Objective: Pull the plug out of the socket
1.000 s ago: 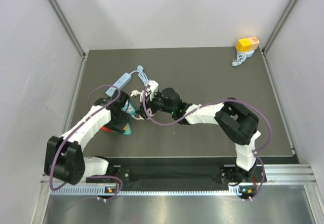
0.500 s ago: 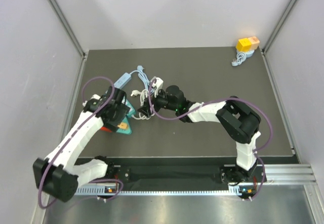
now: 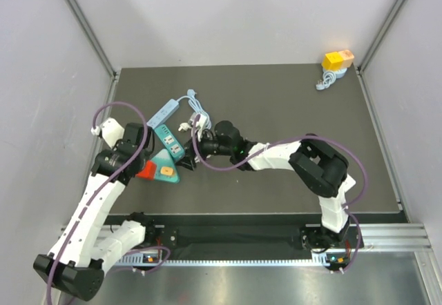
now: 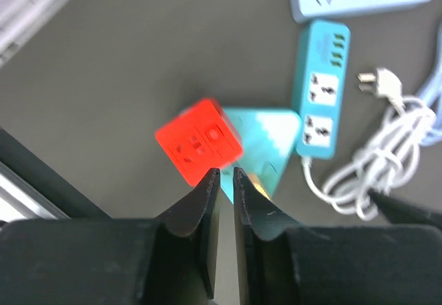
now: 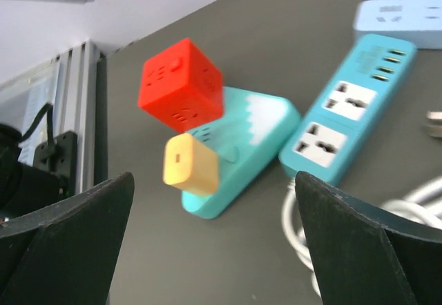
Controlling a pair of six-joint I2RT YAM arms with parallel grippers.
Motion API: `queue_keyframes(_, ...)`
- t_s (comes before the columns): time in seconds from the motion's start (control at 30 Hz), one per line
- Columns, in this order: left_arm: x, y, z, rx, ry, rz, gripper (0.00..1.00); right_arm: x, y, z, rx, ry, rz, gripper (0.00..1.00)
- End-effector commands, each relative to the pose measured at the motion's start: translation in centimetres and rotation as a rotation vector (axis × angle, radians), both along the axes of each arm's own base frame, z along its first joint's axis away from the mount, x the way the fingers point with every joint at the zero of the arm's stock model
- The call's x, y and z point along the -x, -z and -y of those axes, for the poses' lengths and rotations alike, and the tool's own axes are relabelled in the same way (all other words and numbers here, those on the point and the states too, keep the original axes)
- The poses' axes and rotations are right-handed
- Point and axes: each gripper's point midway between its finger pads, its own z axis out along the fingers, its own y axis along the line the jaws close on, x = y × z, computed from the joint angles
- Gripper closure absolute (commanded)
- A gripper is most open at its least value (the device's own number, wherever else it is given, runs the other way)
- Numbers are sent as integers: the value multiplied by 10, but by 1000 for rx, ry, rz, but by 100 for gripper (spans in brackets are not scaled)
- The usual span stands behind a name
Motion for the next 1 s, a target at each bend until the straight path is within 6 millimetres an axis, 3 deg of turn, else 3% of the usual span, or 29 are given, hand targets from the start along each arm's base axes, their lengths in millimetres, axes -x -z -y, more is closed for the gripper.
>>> queue_keyframes(0.0, -18, -10, -20, -104, -4, -6, 82, 16, -11, -23, 12, -65, 107, 0)
queue_keyframes(0.17, -27, 24, -29, 10, 5, -54, 100, 30, 3, -43, 106, -73, 178, 0)
queue_keyframes(0.5, -43, 53, -21, 88, 73, -73, 100, 41, 16, -63, 190, -92, 269, 0)
queue_keyframes(0.7, -28, 72, -22, 100, 35, -141, 100, 37, 21, -68, 223, -77, 292, 3)
queue_keyframes(0.97, -14, 93, -23, 122, -24, -228, 100, 46, 29, -76, 254, -103, 313, 6)
